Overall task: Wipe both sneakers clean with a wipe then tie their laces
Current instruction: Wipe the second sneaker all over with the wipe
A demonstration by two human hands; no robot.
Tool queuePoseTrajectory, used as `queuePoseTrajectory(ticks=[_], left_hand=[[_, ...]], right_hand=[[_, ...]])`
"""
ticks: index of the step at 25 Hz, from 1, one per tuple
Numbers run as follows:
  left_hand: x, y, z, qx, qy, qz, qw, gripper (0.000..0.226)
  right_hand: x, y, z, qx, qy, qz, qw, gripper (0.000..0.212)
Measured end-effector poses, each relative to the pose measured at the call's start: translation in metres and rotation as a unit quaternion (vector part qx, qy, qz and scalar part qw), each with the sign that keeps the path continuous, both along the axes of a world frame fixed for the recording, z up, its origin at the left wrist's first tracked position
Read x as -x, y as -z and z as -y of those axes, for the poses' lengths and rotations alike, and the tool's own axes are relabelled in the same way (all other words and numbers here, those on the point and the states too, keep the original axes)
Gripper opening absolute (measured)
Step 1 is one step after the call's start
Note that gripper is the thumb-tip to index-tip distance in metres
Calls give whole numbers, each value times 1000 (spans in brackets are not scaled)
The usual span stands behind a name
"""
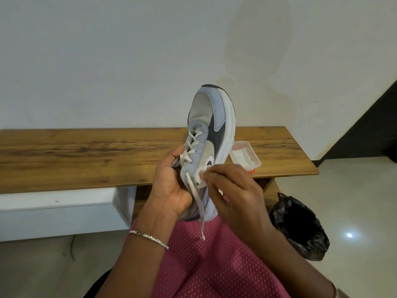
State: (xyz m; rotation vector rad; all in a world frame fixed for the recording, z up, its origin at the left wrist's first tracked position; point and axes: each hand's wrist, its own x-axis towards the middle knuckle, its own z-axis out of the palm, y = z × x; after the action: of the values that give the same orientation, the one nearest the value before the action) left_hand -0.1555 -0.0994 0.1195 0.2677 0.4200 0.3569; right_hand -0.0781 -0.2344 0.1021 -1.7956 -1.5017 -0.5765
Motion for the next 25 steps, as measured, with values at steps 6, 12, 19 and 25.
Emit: queuePoseTrajectory(ticks=[6,12,19,25], left_hand=[[-2,-2,4,6,-1,7,1000,39],[-3,0,4,-14,15,-21,1000,41],[-7,1,12,-15,13,-40,999,44],[-5,3,7,-26,11,-43,999,40]], right_hand=[[-10,-6,-2,-48,21,-41,998,15],[-13,1,-1,-25,39,4,999,16],[-40,-26,-10,-118,95,-23,988,15],[-12,3,4,-54,39,-35,997,14]])
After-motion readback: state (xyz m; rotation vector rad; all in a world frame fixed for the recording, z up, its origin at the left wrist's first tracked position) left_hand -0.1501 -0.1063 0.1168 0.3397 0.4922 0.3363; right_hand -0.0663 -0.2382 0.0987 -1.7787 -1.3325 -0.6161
